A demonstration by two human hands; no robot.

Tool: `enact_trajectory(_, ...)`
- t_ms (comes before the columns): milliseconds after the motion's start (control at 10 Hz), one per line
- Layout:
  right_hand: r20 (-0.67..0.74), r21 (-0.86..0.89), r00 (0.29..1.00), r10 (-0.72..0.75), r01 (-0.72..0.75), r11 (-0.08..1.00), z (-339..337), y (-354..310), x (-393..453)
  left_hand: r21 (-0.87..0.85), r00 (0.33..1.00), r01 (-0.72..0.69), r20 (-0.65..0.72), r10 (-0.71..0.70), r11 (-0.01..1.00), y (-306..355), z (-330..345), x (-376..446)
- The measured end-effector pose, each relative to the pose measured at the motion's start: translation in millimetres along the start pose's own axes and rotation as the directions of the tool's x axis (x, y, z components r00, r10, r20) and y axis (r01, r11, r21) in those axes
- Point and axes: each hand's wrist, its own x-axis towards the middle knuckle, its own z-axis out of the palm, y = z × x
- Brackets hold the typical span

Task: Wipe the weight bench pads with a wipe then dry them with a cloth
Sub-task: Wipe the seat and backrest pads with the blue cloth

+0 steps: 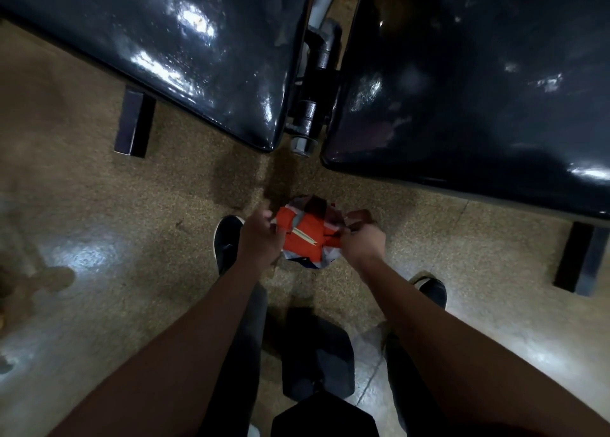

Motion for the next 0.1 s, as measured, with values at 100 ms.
enact_trajectory(100,0.038,0.015,0.999,0.02,-0.021,1.0,-16.8,-1.5,-11.7,0.018,1.0,-0.002,0.018,0.002,1.0,11.1,-18.5,-19.7)
